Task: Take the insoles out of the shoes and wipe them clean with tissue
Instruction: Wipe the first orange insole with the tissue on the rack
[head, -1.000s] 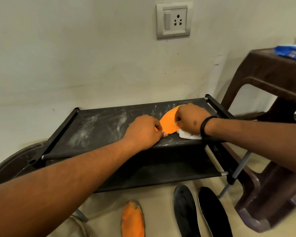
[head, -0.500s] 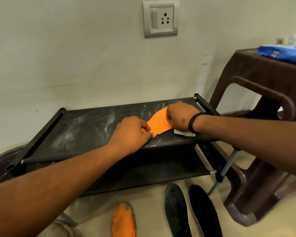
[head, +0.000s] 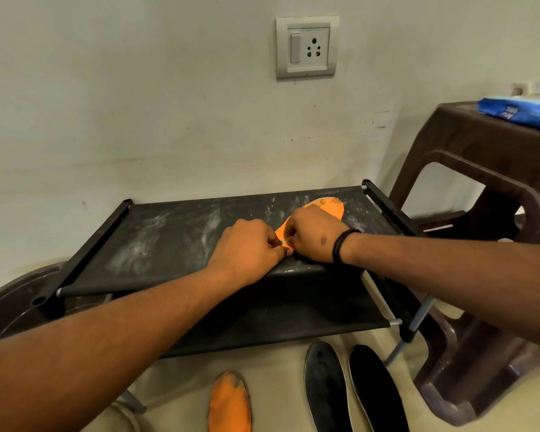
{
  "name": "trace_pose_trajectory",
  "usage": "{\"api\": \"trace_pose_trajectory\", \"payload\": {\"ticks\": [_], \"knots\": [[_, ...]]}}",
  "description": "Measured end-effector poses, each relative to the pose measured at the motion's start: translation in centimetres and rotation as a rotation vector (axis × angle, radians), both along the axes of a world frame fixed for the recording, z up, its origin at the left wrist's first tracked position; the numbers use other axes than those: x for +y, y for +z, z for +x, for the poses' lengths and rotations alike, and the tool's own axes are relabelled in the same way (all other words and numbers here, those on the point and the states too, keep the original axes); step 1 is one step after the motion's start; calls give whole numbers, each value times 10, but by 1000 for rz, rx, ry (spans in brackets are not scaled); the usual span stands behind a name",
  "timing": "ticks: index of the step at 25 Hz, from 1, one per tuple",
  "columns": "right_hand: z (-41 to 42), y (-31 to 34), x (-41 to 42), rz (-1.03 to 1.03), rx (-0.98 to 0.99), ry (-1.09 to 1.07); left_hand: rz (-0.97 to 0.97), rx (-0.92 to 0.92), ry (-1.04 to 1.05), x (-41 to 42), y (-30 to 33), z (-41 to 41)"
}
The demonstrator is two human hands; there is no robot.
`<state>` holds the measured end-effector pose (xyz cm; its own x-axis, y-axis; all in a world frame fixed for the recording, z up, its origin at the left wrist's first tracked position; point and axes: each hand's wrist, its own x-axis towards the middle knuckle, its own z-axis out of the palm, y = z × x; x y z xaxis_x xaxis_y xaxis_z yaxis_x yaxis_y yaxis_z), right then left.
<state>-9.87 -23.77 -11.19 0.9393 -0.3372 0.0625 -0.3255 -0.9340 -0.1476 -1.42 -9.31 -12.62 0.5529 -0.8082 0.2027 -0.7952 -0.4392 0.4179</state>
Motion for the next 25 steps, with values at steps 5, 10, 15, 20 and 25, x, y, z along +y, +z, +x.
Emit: {"api": "trace_pose_trajectory", "payload": {"ticks": [5,10,15,20,25], "knots": [[10,10,-18,-149,-26,-146,-20,14,-3,-1,1,-1],[17,14,-20,-57,36,-4,-17,22,-12,-2,0,1],[22,5,-22,-61,5,-3,7,32,-6,-3,1,0],[22,18,-31,-3,-35,-42,11,34,8,-3,2,-1],[-1,16,-19,146,64,159,53,18,24,0,4,-1]]}}
